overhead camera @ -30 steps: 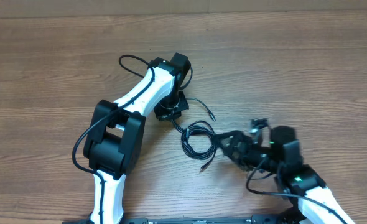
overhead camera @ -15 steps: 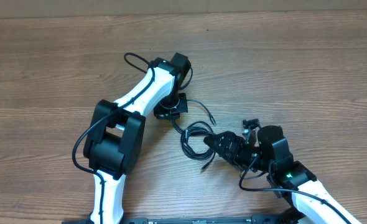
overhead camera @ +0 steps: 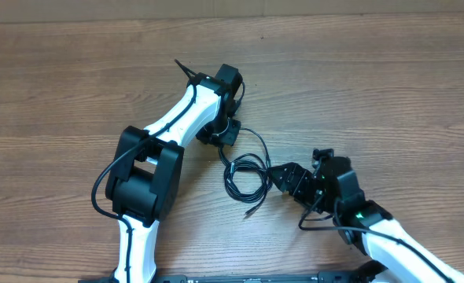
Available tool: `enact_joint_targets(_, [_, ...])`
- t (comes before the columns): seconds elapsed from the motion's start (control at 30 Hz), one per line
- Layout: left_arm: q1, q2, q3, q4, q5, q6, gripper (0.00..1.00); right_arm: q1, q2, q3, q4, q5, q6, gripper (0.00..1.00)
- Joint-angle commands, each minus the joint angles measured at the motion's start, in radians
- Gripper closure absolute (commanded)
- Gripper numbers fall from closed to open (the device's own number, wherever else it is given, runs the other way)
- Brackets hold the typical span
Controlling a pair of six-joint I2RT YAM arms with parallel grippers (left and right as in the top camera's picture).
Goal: Untangle cables
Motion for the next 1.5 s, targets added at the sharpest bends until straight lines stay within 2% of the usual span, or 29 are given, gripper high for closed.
enact_joint_targets(0.0, [-0.006,0.016,0.021,0.005,0.0,0.061,0.96,0.007,0.102,0.016,0.051,-0.031,0.042,0.21])
enact_joint_targets(0.1, [-0.006,0.016,0.021,0.014,0.0,0.061,0.96,0.007,0.187,0.016,0.116,-0.084,0.042,0.21])
enact_joint_targets(0.23, [-0.006,0.016,0.021,0.021,0.001,0.06,0.96,0.008,0.289,0.016,0.258,-0.187,0.042,0.32])
enact_joint_targets(0.3, [-0.006,0.016,0.021,0.023,0.003,0.048,0.96,0.015,0.323,0.016,0.29,-0.199,0.045,0.33])
enact_joint_targets(0.53, [-0.006,0.016,0.021,0.026,0.033,0.047,0.96,0.057,0.372,0.016,0.357,-0.111,0.088,0.37])
enact_joint_targets(0.67, [-0.006,0.016,0.021,0.025,0.034,0.117,0.96,0.084,0.372,0.016,0.362,0.004,0.083,0.37])
enact_joint_targets(0.77, [-0.005,0.016,0.021,0.026,0.033,0.165,0.96,0.084,0.372,0.016,0.4,0.003,0.083,0.48])
enact_joint_targets(0.87, [-0.003,0.016,0.021,0.024,0.024,0.164,0.9,0.084,0.372,0.016,0.409,0.025,0.083,0.57])
enact_joint_targets(0.93, [-0.003,0.015,0.023,-0.002,0.031,0.119,0.85,0.084,0.372,0.016,0.402,0.048,0.083,0.59])
enact_joint_targets(1.17, [-0.001,0.013,0.025,-0.025,0.038,0.085,0.79,0.132,0.372,0.016,0.428,0.048,0.055,0.55])
enact_joint_targets(1.23, [0.002,0.013,0.042,-0.045,0.043,0.03,0.8,0.152,0.372,0.016,0.436,0.047,0.057,0.55])
enact_joint_targets(1.3, [0.007,0.012,0.102,-0.103,0.052,-0.031,0.75,0.171,0.372,0.016,0.451,0.048,0.056,0.62])
enact_joint_targets(1.47, [0.021,0.012,0.297,-0.253,0.052,-0.173,0.66,0.175,0.372,0.016,0.442,0.048,0.057,0.69])
